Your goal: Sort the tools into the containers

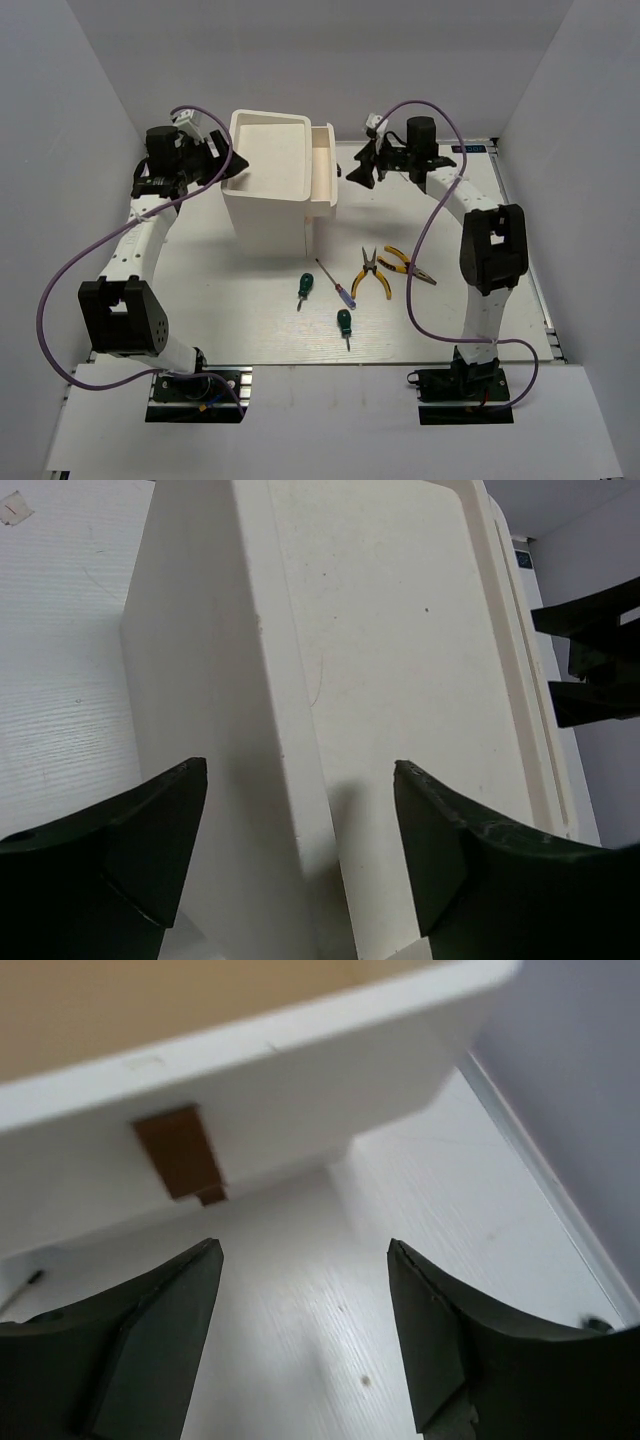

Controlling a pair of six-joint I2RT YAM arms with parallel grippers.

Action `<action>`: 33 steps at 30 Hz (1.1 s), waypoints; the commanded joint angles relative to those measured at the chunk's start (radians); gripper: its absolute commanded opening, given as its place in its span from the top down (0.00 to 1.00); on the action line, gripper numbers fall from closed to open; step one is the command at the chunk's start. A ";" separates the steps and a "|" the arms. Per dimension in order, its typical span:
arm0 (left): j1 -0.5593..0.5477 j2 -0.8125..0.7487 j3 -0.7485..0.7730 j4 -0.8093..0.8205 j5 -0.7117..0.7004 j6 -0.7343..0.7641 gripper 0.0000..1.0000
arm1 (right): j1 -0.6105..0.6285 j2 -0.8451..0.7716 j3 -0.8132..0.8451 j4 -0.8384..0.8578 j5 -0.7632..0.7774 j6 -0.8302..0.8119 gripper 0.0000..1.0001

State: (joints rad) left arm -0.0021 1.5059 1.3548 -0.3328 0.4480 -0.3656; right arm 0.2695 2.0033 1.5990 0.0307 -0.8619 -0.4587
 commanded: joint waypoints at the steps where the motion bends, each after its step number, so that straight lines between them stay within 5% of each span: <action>1: -0.004 -0.004 0.039 0.015 0.024 0.005 0.14 | -0.019 -0.009 0.062 -0.064 0.216 -0.020 0.27; 7: -0.004 -0.004 0.070 0.024 0.043 0.005 0.04 | -0.029 0.214 0.365 -0.291 0.633 -0.055 0.25; 13: -0.004 -0.035 0.199 -0.073 -0.061 0.065 0.01 | -0.030 0.455 0.688 -0.420 0.760 -0.072 0.25; 21: -0.004 -0.219 0.199 -0.218 -0.258 0.154 0.05 | -0.065 0.502 0.602 -0.305 0.900 0.005 0.36; 33: -0.004 -0.322 0.066 -0.259 -0.226 0.111 0.07 | -0.105 0.594 0.608 -0.287 0.731 0.090 0.40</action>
State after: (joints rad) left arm -0.0032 1.1896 1.4303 -0.5556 0.2161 -0.2462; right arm 0.1680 2.5603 2.1944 -0.2787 -0.0490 -0.4129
